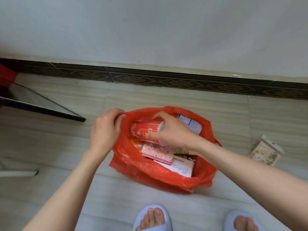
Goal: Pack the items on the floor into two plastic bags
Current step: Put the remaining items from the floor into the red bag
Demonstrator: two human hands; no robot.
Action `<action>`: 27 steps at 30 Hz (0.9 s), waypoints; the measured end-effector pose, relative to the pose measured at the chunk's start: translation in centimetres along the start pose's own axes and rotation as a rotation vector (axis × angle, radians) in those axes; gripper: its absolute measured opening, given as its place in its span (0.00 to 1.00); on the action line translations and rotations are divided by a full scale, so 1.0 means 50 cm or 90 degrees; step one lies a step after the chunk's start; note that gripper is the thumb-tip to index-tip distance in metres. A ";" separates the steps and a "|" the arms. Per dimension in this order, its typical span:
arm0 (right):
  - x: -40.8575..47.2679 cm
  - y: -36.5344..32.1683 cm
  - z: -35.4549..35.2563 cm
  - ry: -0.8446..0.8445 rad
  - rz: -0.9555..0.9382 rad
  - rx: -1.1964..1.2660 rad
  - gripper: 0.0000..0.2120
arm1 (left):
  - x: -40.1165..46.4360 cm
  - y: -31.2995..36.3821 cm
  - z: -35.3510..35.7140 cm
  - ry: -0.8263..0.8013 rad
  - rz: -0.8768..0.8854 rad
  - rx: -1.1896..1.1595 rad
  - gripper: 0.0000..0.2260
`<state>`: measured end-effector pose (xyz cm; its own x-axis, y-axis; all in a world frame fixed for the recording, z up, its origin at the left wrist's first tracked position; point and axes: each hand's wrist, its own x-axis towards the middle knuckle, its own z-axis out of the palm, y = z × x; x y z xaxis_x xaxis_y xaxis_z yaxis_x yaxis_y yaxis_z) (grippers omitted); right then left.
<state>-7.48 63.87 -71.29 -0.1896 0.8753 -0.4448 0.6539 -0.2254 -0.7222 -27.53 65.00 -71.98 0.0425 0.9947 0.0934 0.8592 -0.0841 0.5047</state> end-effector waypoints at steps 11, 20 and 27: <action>0.072 0.002 0.120 0.075 0.071 0.135 0.22 | 0.003 0.012 -0.009 0.029 -0.002 -0.069 0.04; 0.061 0.029 0.110 -0.041 -0.021 -0.011 0.24 | 0.015 0.026 0.004 0.026 -0.057 -0.036 0.05; 0.018 0.080 0.047 0.002 -0.062 -0.083 0.25 | 0.010 0.050 0.021 0.020 -0.010 0.057 0.06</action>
<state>-6.76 62.78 -75.81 -0.2554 0.8914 -0.3743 0.7221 -0.0815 -0.6870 -24.82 65.37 -71.54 0.0141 0.9933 0.1144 0.9018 -0.0621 0.4276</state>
